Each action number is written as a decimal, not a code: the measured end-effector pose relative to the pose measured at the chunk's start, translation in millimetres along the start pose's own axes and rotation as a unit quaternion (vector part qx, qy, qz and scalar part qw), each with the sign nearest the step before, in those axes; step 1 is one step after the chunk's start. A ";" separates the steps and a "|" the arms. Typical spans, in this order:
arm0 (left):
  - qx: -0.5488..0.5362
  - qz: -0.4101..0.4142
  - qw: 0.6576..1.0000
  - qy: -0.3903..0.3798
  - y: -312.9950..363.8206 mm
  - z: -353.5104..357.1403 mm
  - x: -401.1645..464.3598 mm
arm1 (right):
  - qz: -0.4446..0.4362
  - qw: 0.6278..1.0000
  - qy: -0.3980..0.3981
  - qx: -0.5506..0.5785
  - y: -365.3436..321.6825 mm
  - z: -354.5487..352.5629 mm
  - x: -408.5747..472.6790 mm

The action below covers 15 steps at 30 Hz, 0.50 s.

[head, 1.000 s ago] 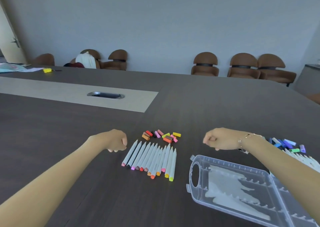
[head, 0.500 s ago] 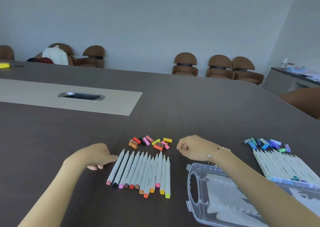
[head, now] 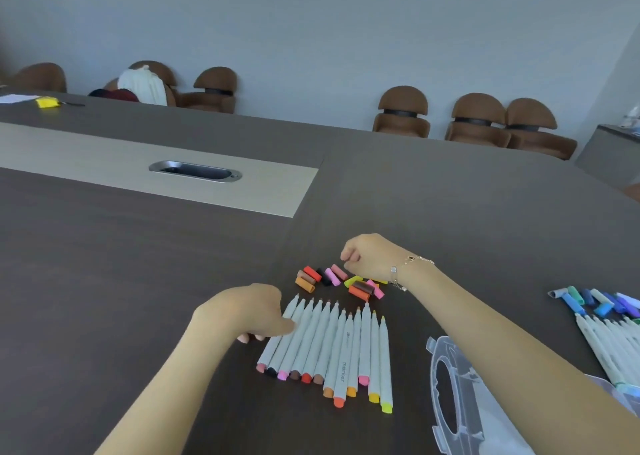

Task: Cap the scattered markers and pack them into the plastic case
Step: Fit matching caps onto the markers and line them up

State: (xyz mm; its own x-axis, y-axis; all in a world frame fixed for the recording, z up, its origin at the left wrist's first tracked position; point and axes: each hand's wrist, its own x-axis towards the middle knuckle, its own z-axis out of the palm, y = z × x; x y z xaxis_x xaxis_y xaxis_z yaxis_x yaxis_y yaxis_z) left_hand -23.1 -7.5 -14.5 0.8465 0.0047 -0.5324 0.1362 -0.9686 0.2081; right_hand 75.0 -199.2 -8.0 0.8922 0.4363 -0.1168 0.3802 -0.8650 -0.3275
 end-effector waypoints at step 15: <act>-0.089 0.040 0.995 -0.037 -7.9 -7.6 -2.1 | 0.009 0.999 0.009 0.033 -3.0 13.2 11.9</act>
State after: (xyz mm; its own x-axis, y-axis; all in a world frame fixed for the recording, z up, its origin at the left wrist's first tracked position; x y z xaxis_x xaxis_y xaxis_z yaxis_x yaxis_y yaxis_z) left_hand -22.0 2.0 -8.8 0.8190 -0.0956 -0.5658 0.1639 -0.9060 0.3903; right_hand 81.2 -188.1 -20.8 0.9029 0.4164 -0.1069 0.3481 -0.8540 -0.3868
